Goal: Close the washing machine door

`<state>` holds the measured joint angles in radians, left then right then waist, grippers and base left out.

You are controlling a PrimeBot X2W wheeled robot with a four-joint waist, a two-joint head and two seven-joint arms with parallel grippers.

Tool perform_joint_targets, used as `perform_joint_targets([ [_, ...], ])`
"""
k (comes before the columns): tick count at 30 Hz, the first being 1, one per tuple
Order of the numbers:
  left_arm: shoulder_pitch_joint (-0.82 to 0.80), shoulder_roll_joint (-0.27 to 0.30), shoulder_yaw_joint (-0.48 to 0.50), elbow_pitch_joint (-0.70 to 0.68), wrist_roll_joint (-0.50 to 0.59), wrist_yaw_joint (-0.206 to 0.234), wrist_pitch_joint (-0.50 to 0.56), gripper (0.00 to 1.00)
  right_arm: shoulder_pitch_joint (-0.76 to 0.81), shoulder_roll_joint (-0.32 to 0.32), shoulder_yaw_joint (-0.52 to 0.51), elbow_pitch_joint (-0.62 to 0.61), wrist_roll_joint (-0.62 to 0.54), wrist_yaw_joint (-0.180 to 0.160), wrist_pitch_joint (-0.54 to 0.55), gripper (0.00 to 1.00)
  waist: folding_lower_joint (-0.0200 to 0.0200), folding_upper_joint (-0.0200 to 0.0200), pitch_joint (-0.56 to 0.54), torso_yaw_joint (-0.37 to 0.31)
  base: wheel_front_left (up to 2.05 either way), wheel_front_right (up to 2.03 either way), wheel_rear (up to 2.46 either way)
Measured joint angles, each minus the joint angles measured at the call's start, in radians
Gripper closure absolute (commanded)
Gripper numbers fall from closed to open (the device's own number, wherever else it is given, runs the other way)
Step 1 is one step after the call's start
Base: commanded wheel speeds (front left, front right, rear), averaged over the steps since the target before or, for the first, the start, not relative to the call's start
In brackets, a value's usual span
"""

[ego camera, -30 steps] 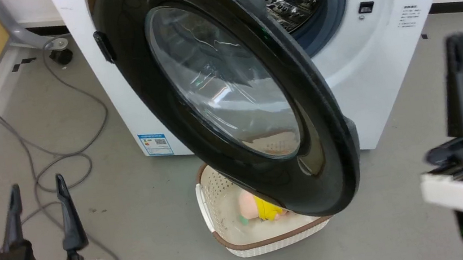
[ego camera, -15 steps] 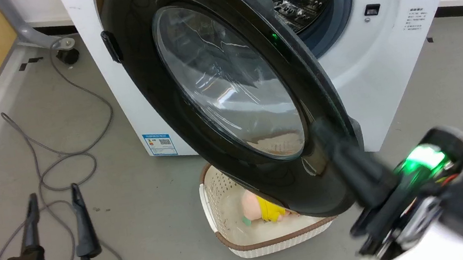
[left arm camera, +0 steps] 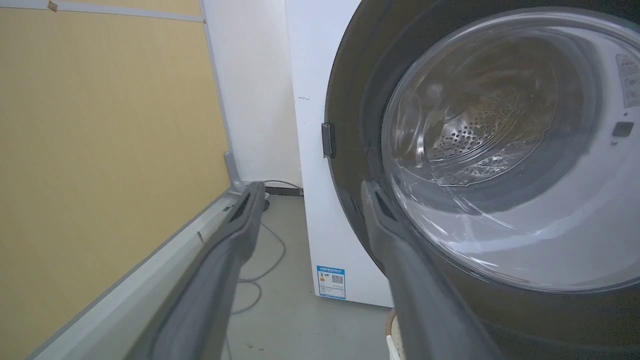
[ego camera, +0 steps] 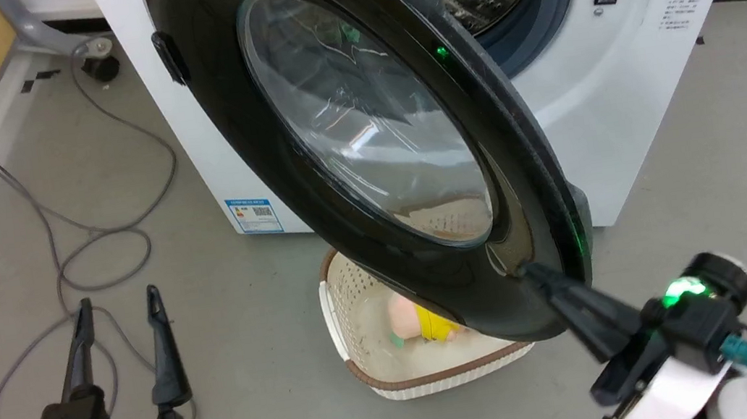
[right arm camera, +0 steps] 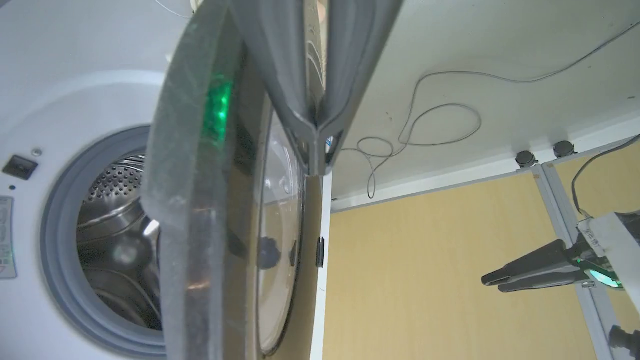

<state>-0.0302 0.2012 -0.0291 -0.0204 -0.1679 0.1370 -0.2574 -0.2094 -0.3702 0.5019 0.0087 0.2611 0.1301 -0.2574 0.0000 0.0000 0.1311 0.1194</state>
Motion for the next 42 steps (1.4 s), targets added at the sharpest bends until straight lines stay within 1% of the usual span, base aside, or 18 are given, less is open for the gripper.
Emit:
perform_joint_targets([
  [5,-0.018,-0.017,-0.009,0.000,0.025,-0.015,0.000,0.00,-0.003,0.014,-0.068,0.054,0.012,0.003,0.000,1.00,0.0000,0.0001,0.023,0.004,0.00,0.00,0.00],
  [9,-0.037,-0.035,-0.018,0.000,0.040,-0.026,0.000,0.00,-0.026,0.033,-0.145,0.096,0.012,0.002,0.000,1.00,0.0000,0.0001,0.049,0.008,0.00,0.00,0.00],
  [13,-0.064,-0.050,-0.036,-0.001,0.057,-0.044,0.000,0.00,-0.087,0.047,-0.214,0.147,0.002,0.003,0.000,1.00,0.0000,0.0000,0.087,0.011,0.00,0.00,0.00],
  [19,-0.116,-0.075,-0.053,-0.002,0.072,-0.059,0.000,0.00,-0.229,0.057,-0.305,0.230,0.005,0.002,0.000,1.00,0.0000,0.0000,0.155,0.015,0.00,0.00,0.00],
  [26,-0.175,-0.104,-0.063,-0.001,0.079,-0.070,0.000,0.00,-0.408,0.057,-0.360,0.338,0.003,0.002,0.000,1.00,0.0001,0.0000,0.239,0.023,0.00,0.00,0.00],
  [32,-0.209,-0.123,-0.070,0.002,0.080,-0.080,0.000,0.00,-0.542,0.041,-0.380,0.449,-0.018,0.002,0.000,1.00,0.0001,0.0000,0.297,0.042,0.00,0.00,0.00],
  [37,-0.220,-0.131,-0.068,0.007,0.080,-0.087,0.000,0.00,-0.629,0.024,-0.392,0.542,-0.044,0.002,0.000,1.00,0.0001,0.0001,0.321,0.063,0.00,0.00,0.00],
  [42,-0.221,-0.137,-0.065,0.009,0.080,-0.089,0.000,0.00,-0.696,0.015,-0.408,0.608,-0.062,0.002,0.000,1.00,0.0001,0.0000,0.330,0.076,0.00,0.00,0.00],
])
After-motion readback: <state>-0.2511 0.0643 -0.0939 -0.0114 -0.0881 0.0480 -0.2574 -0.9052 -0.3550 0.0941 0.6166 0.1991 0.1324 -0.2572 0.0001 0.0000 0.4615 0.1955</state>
